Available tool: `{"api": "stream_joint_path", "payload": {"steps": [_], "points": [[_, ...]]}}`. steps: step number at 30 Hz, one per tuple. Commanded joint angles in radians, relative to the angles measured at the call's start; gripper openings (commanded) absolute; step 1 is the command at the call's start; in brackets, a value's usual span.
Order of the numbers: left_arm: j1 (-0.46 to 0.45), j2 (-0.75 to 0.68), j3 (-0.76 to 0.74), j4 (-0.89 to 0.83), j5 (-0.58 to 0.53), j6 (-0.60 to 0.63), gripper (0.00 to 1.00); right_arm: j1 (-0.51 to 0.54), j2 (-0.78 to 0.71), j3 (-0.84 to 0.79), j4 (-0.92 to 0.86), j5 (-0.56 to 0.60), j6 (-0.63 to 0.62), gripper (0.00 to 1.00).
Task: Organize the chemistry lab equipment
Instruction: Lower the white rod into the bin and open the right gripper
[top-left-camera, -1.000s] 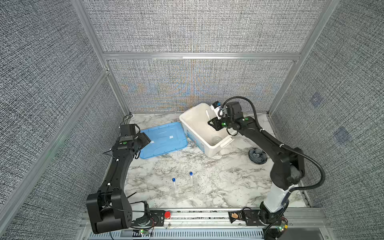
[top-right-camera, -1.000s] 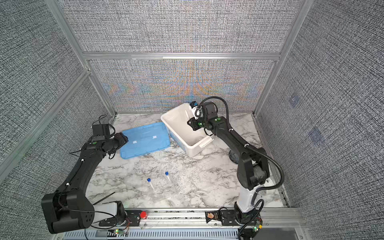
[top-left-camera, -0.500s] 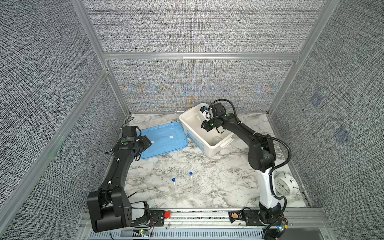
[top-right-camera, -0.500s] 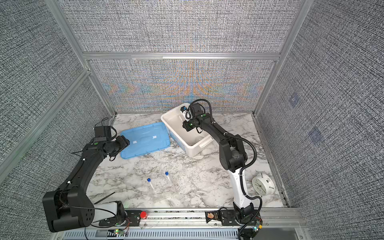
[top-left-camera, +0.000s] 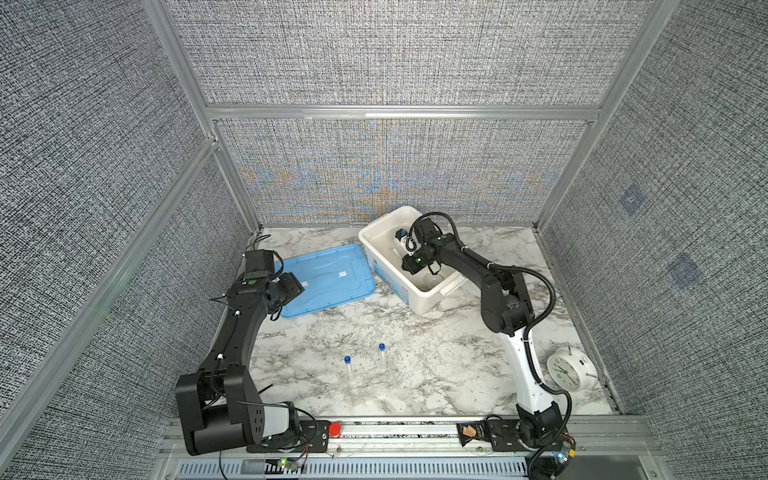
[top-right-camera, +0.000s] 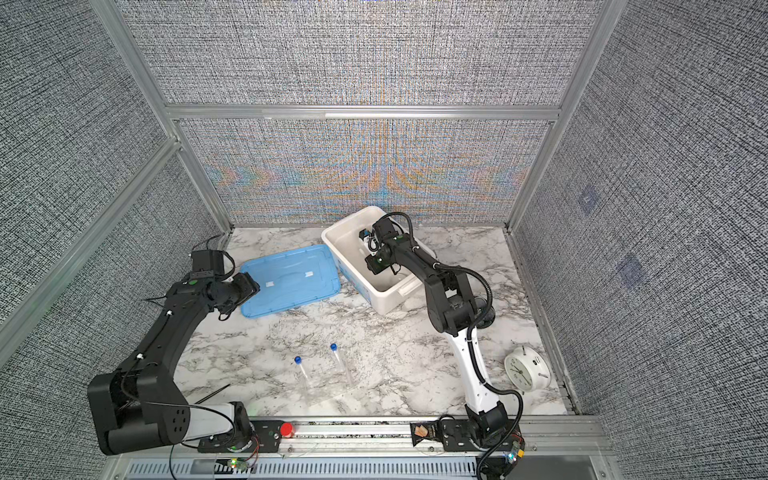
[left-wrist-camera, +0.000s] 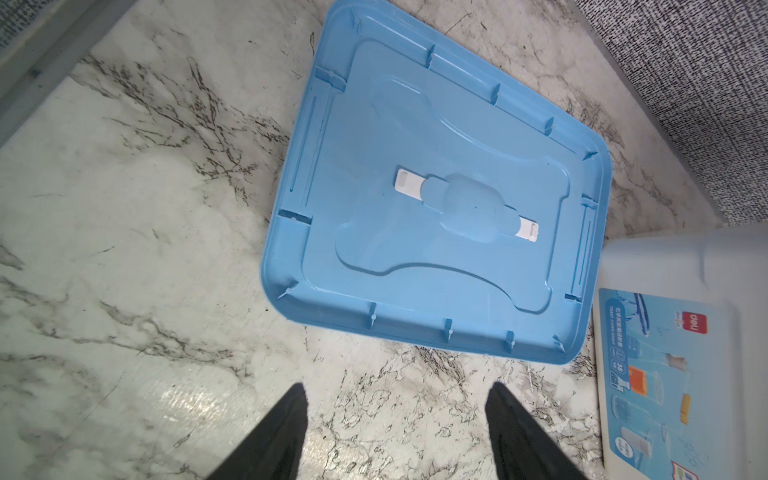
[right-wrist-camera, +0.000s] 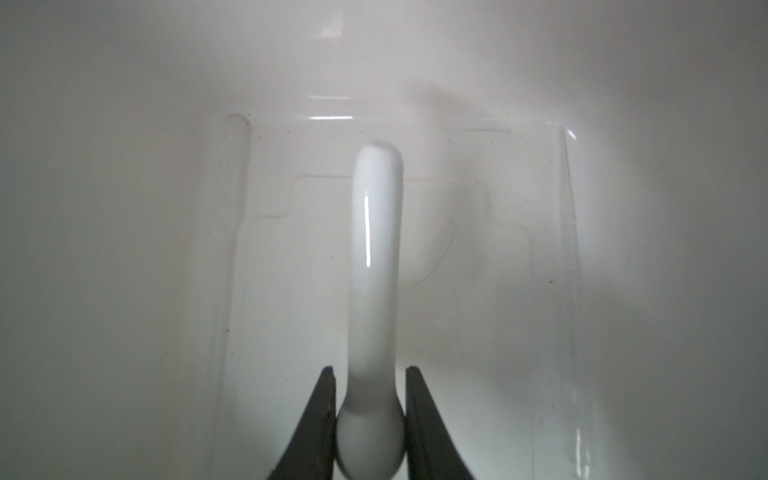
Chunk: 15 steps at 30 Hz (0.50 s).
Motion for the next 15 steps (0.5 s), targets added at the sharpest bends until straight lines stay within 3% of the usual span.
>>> {"api": "stream_joint_path", "payload": {"steps": [1, 5, 15], "points": [[0.001, 0.012, 0.003, 0.013, 0.029, -0.002, 0.69, -0.002, 0.007, 0.0, 0.006, 0.033, -0.014, 0.13], [0.0, 0.025, 0.013, 0.0, 0.021, 0.0, 0.7, -0.002, 0.018, 0.009, -0.01, 0.042, -0.015, 0.15], [0.0, 0.047, 0.022, -0.016, 0.036, -0.009, 0.7, -0.002, -0.054, -0.08, 0.093, 0.042, 0.02, 0.32]]}}
